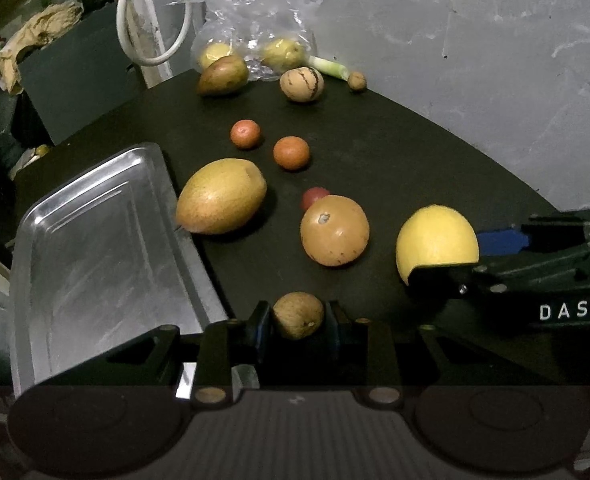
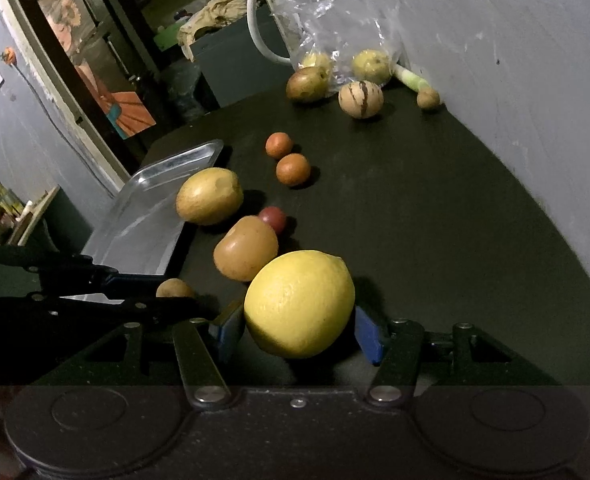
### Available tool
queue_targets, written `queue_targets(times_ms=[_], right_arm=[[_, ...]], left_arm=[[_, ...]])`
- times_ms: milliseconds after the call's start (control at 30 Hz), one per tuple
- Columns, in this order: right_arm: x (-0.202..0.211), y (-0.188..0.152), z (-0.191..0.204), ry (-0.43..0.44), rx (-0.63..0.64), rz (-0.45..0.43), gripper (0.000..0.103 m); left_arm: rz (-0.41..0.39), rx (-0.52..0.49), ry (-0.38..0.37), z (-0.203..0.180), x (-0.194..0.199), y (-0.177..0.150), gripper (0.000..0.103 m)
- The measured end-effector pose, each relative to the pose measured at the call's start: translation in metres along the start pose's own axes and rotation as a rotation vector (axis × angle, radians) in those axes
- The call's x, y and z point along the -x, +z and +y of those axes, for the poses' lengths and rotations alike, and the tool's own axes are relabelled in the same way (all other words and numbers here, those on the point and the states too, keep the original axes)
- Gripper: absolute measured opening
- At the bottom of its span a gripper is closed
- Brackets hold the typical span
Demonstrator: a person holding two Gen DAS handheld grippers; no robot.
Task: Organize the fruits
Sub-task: 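Close the left gripper on the small brown fruit while the right tool nears the lemon, then close the right gripper on the lemon and lift it while the left holds its fruit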
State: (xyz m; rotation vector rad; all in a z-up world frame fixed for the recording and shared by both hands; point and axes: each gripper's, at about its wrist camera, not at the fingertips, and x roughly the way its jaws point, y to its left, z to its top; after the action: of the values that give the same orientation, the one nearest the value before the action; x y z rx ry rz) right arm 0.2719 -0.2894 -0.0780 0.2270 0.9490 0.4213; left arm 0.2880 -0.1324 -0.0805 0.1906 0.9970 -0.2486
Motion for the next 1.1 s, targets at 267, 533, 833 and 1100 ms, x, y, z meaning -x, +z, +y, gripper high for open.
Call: queue_targets(times_ms=[267, 533, 833, 1100], right_arm=[[0.01, -0.01, 0.02, 0.043, -0.036, 0.013, 0.06], [0.019, 0.002, 0.054, 0.058, -0.03, -0.038, 0.019], [0.001, -0.004, 0.083, -0.017, 0.028, 0.004, 0.05], [0.007, -0.023, 0.108, 0.104, 0.097, 0.053, 0.075]], left_arm=[[-0.024, 0.064, 0.001, 0.028, 0.026, -0.009, 0.032], [-0.062, 0.132, 0.009, 0.08, 0.042, -0.01, 0.032], [-0.058, 0.155, -0.02, 0.111, 0.039, -0.025, 0.032], [-0.043, 0.18, -0.051, 0.112, 0.036, -0.038, 0.032]])
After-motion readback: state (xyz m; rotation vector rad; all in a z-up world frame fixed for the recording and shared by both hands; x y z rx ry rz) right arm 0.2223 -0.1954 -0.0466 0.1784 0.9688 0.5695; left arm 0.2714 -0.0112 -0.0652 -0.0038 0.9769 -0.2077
